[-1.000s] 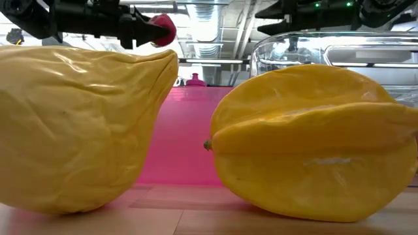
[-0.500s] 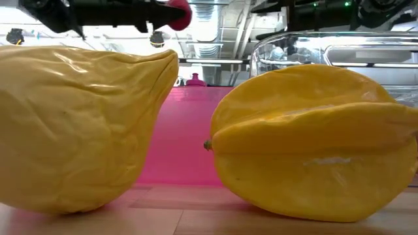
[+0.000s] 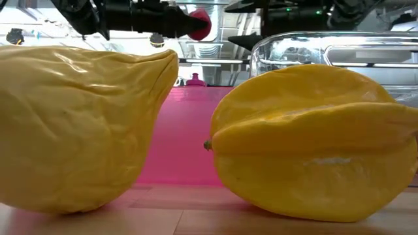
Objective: Pick & Place Food Item
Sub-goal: Put the red apple into the transparent bin
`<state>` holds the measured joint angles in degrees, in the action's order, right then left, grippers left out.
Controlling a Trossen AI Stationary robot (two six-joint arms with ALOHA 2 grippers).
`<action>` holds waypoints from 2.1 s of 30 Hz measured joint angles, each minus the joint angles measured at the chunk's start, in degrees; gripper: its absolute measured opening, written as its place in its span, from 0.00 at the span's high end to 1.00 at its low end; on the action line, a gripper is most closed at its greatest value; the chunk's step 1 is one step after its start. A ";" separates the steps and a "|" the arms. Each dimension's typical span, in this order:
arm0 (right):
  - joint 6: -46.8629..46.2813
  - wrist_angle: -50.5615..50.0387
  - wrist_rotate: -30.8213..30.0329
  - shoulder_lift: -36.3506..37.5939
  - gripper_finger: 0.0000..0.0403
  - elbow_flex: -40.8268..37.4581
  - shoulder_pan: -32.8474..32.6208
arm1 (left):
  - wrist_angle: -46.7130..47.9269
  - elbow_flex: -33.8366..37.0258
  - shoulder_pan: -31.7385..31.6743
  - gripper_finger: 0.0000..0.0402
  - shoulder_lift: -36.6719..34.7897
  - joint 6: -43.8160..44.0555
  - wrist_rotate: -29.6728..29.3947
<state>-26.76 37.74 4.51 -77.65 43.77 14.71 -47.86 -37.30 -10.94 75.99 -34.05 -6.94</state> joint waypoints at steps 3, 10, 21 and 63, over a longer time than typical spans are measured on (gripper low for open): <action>0.02 0.04 3.76 -2.67 0.10 2.43 0.36 | -0.20 -0.20 -0.01 0.26 -0.09 0.40 0.10; -0.47 -0.18 6.83 -8.10 0.10 7.97 0.00 | 0.57 -0.20 0.02 0.26 -0.50 0.47 0.33; 1.69 -3.65 10.34 -13.24 0.11 14.92 -0.05 | 2.34 -0.17 0.04 0.26 -0.50 0.51 0.32; 6.77 -19.08 13.64 -7.71 0.37 15.12 4.01 | 11.93 -0.09 0.04 0.07 -11.01 5.61 -4.42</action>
<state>-20.00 18.66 18.15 -85.36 58.89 18.72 -35.93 -37.39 -10.90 64.98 -28.44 -11.36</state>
